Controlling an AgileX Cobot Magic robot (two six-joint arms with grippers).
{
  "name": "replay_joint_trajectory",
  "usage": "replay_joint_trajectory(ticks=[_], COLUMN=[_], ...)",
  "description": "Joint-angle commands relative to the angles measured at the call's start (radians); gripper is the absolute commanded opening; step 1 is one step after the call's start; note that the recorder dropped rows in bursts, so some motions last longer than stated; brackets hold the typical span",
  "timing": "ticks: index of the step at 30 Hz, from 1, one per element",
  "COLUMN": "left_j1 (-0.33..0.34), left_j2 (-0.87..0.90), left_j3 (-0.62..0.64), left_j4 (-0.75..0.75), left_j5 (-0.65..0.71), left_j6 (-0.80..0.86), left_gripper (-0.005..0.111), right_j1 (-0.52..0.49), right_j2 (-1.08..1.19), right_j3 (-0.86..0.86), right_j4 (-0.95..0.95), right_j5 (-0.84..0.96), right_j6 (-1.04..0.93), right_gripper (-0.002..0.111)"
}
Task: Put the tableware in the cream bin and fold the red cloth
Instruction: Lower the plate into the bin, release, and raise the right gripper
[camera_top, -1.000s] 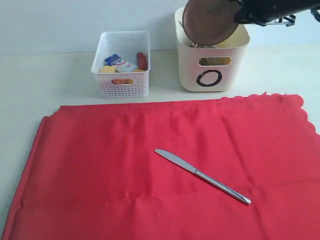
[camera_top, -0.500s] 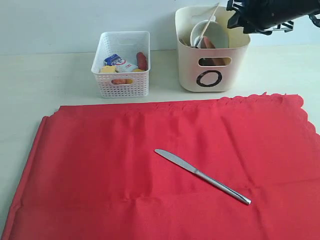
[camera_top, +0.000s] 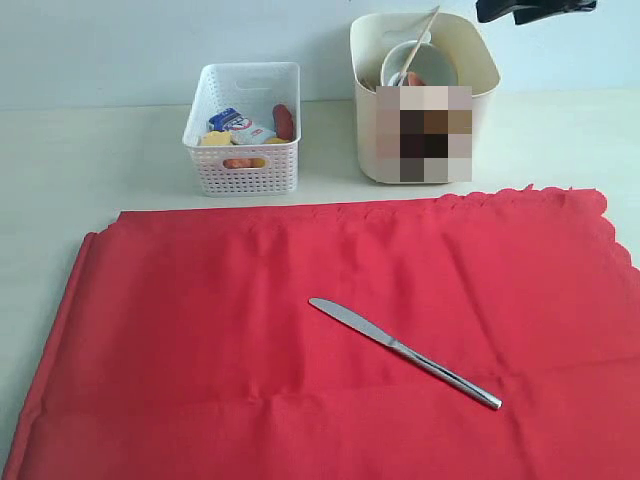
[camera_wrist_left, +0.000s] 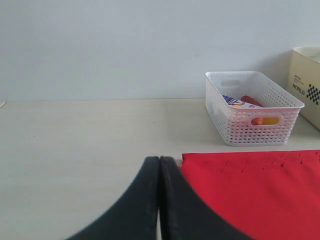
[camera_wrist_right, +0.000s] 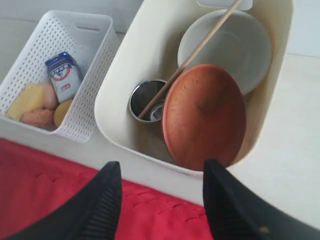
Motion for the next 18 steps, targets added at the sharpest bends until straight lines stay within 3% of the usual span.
replay_joint_trajectory(ticks=[1,18], left_j1=[-0.004,-0.004], left_j2=[-0.007,-0.007], left_j3=[0.004,0.004], left_j4=[0.000,0.000], left_j5=[-0.002,-0.002], left_j6=[0.000,0.000], left_gripper=[0.000,0.000], right_j1=[-0.001,-0.001], right_j2=[-0.049,-0.081], right_j3=[0.028,0.255], right_j4=[-0.030,0.093], right_j5=[0.074,0.026], right_j6=[-0.002,-0.093], right_gripper=[0.049,0.049])
